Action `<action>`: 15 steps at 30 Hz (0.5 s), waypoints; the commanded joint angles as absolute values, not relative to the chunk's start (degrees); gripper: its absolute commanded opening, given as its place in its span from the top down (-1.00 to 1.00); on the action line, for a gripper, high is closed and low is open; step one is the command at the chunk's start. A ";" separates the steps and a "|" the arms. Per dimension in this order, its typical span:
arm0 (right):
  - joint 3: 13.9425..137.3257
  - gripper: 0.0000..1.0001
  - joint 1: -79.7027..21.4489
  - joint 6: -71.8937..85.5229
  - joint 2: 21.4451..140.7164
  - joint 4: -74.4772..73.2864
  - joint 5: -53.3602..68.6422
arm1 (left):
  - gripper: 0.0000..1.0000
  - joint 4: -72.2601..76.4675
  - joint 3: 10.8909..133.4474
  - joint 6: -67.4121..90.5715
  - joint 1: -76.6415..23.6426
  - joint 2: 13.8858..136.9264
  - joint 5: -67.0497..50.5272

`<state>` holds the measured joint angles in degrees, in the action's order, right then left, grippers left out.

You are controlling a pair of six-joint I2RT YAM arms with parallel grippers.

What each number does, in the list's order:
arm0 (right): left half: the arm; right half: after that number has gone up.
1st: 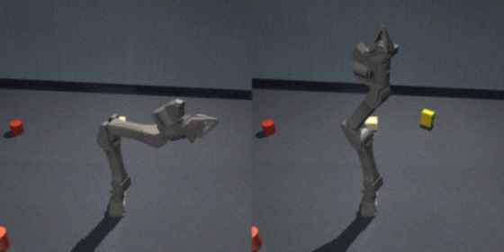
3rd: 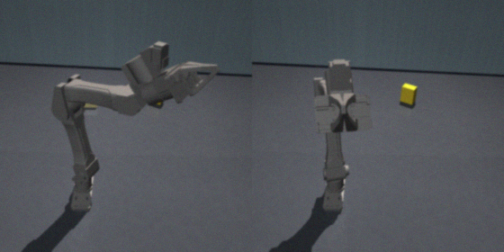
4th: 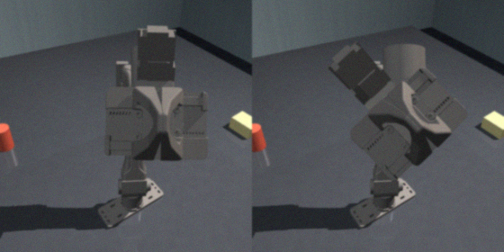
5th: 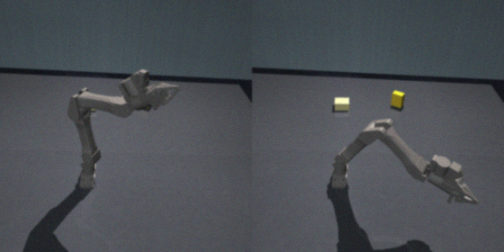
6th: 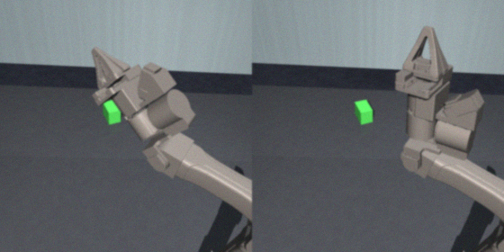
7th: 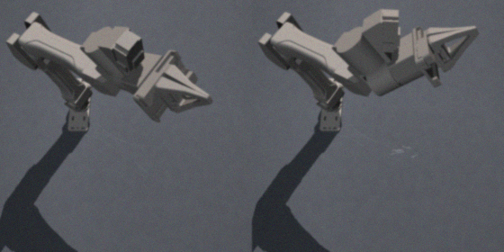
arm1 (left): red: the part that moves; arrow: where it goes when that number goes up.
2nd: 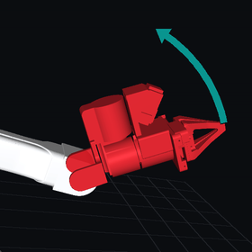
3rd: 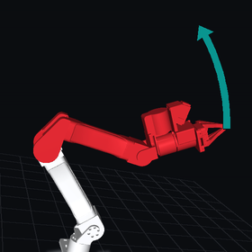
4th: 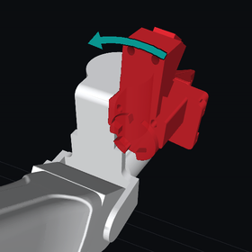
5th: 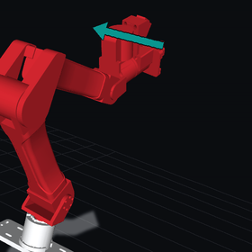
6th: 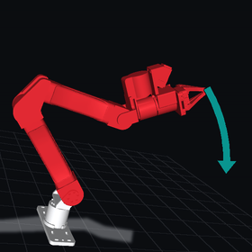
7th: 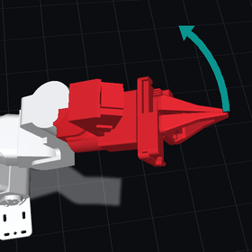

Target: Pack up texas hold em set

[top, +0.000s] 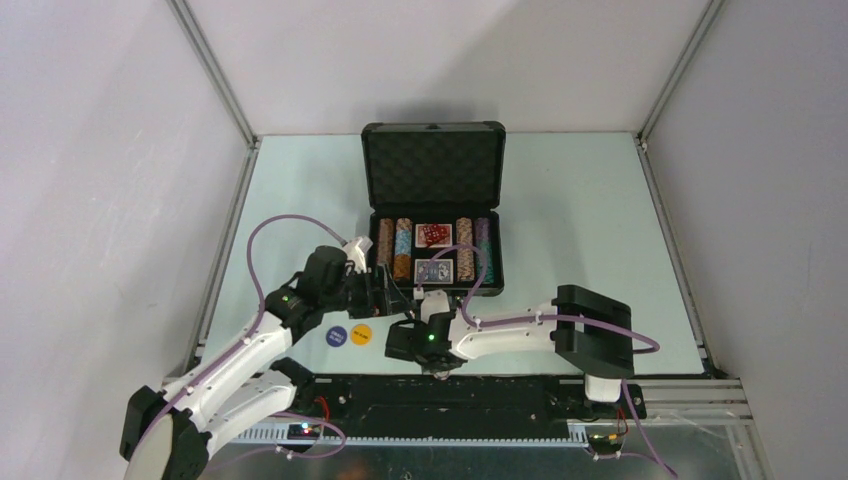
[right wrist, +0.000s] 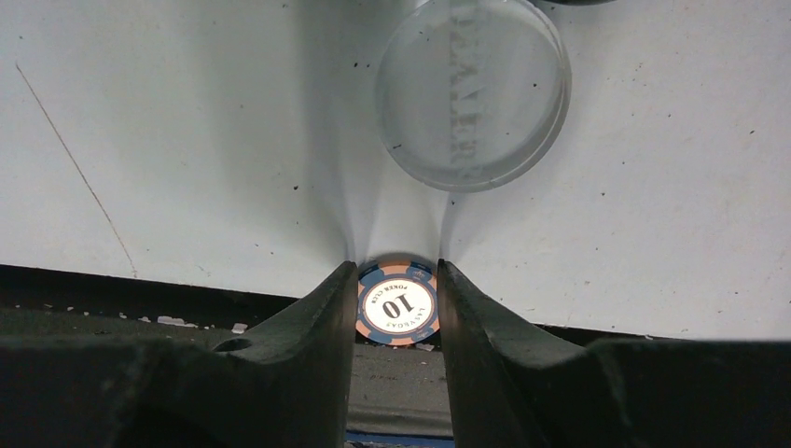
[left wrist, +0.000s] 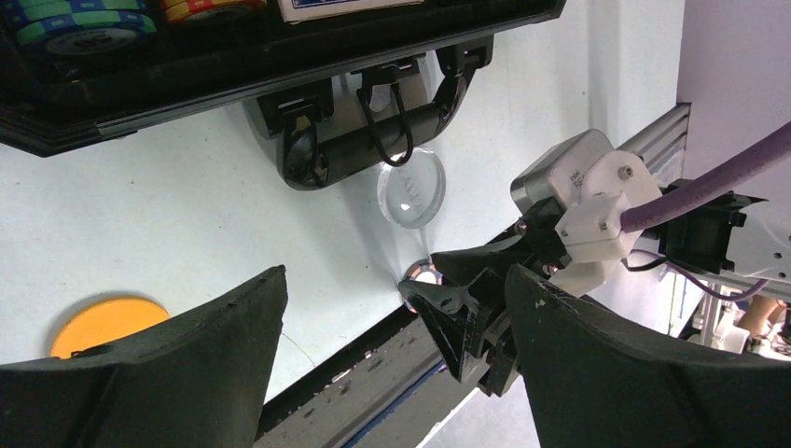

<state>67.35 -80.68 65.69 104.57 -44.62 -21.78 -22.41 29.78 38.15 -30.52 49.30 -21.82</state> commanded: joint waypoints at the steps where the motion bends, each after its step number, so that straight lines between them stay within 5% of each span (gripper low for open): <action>1: 67.24 0.20 -81.58 66.78 104.07 -45.62 -22.24 | -0.83 -22.07 29.95 38.06 -30.71 49.15 -23.07; 12: 67.24 0.19 -82.08 67.39 103.03 -46.61 -22.48 | -0.83 -22.12 30.05 38.01 -30.75 49.43 -23.05; 15: 67.24 -0.07 -82.00 67.89 101.62 -47.37 -23.80 | -0.83 -22.09 30.14 37.97 -30.76 49.58 -22.96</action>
